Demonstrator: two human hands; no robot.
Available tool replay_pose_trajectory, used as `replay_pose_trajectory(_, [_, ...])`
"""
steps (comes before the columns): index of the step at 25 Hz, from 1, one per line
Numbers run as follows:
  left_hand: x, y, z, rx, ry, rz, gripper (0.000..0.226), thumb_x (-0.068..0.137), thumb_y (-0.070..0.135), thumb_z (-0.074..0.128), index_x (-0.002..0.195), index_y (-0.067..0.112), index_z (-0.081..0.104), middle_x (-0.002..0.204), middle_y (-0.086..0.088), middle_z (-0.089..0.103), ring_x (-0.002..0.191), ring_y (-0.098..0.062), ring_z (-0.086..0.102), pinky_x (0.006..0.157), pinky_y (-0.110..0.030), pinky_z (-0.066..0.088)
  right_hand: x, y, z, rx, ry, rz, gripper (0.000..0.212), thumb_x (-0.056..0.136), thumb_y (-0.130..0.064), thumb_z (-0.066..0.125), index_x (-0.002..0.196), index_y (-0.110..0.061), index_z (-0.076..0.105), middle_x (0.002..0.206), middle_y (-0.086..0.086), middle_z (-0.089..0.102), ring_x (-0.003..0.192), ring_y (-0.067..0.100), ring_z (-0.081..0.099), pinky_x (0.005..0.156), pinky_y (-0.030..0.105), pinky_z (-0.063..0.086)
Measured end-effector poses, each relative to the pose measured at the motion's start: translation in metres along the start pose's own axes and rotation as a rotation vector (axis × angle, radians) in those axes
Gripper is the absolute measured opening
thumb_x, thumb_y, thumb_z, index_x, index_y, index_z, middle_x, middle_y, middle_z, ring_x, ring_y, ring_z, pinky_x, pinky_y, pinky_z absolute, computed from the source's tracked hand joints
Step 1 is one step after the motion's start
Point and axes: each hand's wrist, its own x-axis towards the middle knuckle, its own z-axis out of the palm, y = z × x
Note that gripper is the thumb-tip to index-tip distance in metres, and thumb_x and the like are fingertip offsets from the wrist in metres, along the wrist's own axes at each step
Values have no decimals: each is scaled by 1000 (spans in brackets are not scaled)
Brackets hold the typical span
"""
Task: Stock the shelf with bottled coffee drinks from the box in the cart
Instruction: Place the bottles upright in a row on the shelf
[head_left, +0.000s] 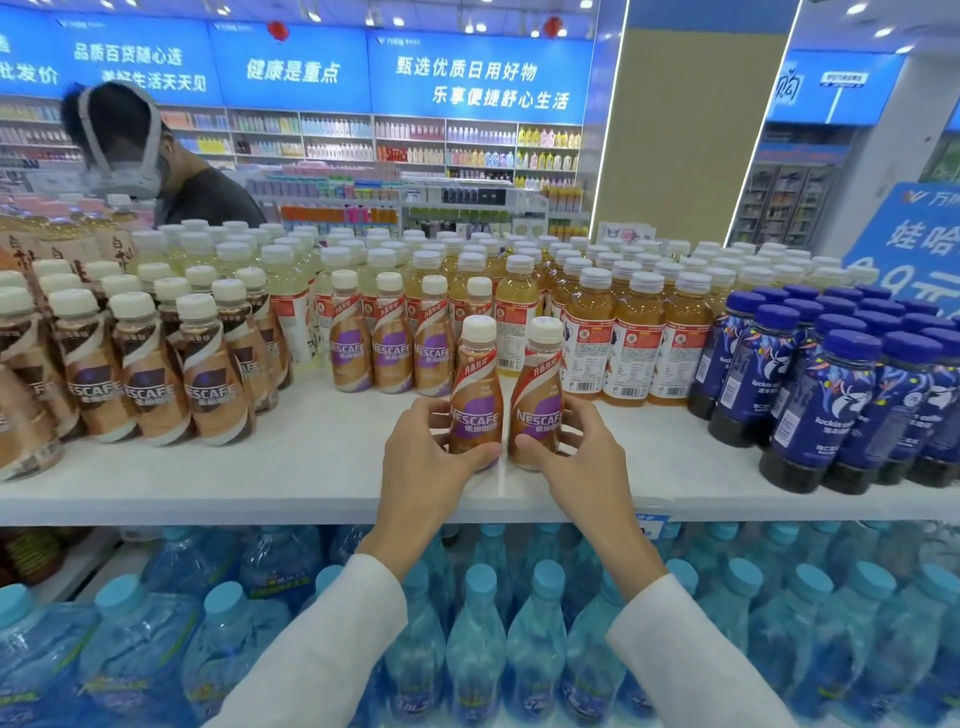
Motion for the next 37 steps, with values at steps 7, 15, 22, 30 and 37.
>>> replay_pose_trajectory(7, [35, -36, -66, 73, 120, -56, 64, 72, 34, 92, 122, 23, 54, 121, 4, 64, 97, -10, 63, 77, -19, 47, 63, -6, 27, -75, -38, 37, 69, 88, -30, 77, 146, -26, 40, 143, -8, 55, 125, 14, 56, 105, 36, 48])
replay_pose_trajectory(15, [73, -71, -121, 123, 143, -106, 63, 75, 29, 90, 124, 23, 52, 121, 6, 64, 92, -3, 58, 70, -13, 41, 98, -7, 44, -112, -43, 55, 57, 92, -19, 73, 141, -13, 44, 142, 5, 57, 129, 25, 55, 109, 43, 46])
replay_pose_trajectory(22, [72, -78, -118, 106, 151, -85, 70, 78, 31, 88, 136, 19, 50, 133, 0, 63, 108, -13, 60, 86, -25, 48, 104, -1, 49, -112, -6, 54, 60, 94, -23, 71, 146, -16, 42, 146, 2, 54, 133, 23, 52, 109, 39, 45])
replay_pose_trajectory(30, [83, -73, -120, 114, 101, -122, 60, 77, 31, 89, 123, 28, 50, 121, 9, 62, 103, -10, 61, 75, -15, 43, 107, 11, 52, -108, 22, 22, 62, 93, -29, 72, 146, -19, 42, 146, 2, 54, 132, 23, 53, 108, 40, 44])
replay_pose_trajectory(37, [102, -76, -110, 151, 103, -129, 68, 80, 35, 86, 135, 20, 49, 136, 0, 62, 111, -12, 59, 92, -28, 49, 107, 13, 53, -124, 14, -3, 63, 93, -31, 71, 147, -19, 41, 146, 2, 54, 132, 23, 52, 108, 41, 43])
